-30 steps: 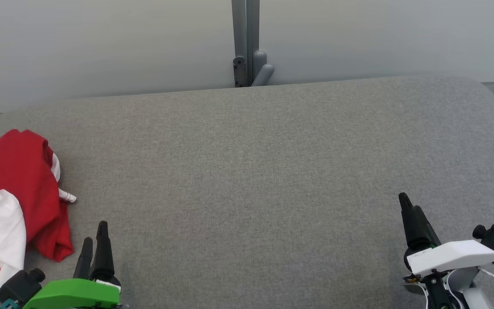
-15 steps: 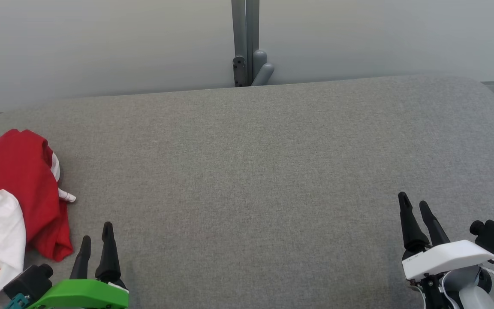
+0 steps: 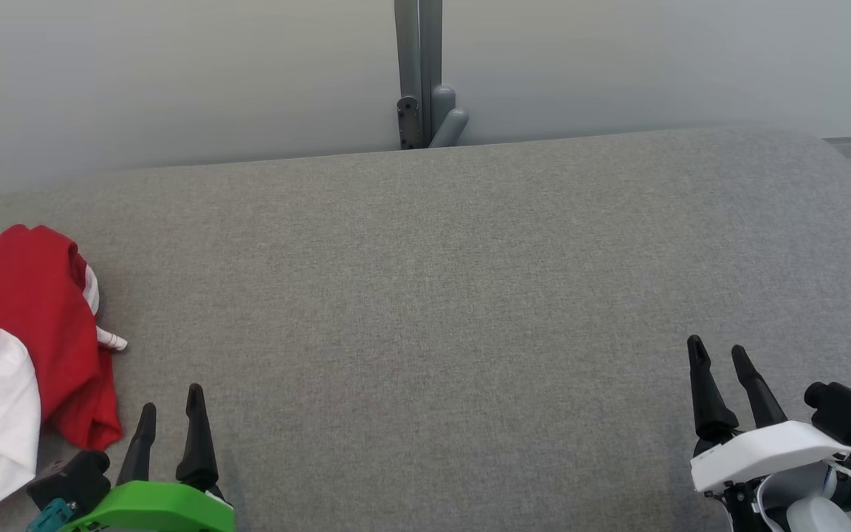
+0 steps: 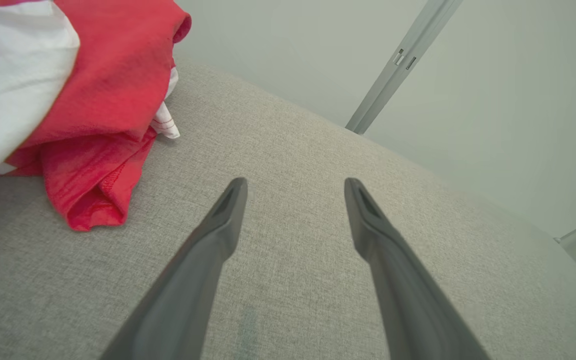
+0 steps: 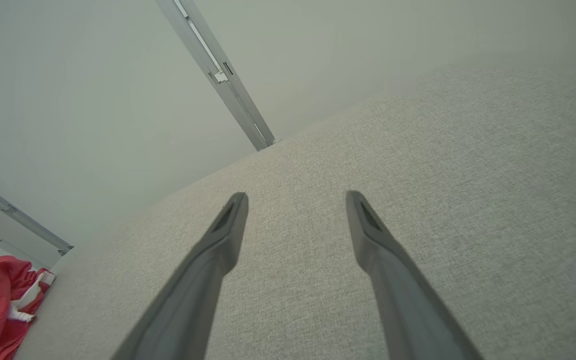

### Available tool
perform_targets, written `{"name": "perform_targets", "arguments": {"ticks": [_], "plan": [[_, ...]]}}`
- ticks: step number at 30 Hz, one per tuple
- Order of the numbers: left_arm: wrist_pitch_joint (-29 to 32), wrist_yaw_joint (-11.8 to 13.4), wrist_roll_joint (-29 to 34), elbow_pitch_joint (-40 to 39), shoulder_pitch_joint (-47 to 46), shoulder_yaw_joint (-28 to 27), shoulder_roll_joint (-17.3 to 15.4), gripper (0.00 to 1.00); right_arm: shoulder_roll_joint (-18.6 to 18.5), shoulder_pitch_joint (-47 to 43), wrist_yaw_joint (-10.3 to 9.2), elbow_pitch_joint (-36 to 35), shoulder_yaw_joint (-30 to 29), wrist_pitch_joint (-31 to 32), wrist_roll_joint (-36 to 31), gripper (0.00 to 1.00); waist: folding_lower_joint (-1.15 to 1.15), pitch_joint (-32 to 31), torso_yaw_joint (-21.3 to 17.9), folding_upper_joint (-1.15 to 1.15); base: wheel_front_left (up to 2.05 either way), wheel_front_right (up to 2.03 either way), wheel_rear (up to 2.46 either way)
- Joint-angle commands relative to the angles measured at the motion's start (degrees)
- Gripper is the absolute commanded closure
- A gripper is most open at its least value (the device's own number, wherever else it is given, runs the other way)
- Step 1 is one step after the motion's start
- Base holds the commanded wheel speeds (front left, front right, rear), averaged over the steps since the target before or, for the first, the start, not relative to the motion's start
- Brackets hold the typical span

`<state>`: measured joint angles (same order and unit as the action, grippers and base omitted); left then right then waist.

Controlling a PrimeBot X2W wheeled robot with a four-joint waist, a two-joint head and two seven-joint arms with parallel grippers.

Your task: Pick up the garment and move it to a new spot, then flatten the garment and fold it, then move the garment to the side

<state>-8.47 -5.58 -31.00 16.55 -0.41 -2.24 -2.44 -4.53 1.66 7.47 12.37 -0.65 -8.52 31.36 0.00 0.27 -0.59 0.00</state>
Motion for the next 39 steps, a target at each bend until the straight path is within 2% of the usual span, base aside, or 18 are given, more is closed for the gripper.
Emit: {"name": "perform_targets", "arguments": {"ticks": [1,39], "plan": [[-0.7,0.3,2.4,-0.7,0.5,-0.1,-0.4,0.00,-0.4,0.0,0.02,-0.6,-0.3,-0.7,-2.0,0.00,0.00,0.0,-0.1,0.00,0.00,0.00,0.00],[-5.4,2.0,19.3,1.1,2.2,0.8,-0.6,0.00,-1.3,-1.3,0.03,-1.3,1.7,-5.5,-21.2,0.00,0.00,-0.2,-0.1,0.00,0.00,0.00,0.00]]}}
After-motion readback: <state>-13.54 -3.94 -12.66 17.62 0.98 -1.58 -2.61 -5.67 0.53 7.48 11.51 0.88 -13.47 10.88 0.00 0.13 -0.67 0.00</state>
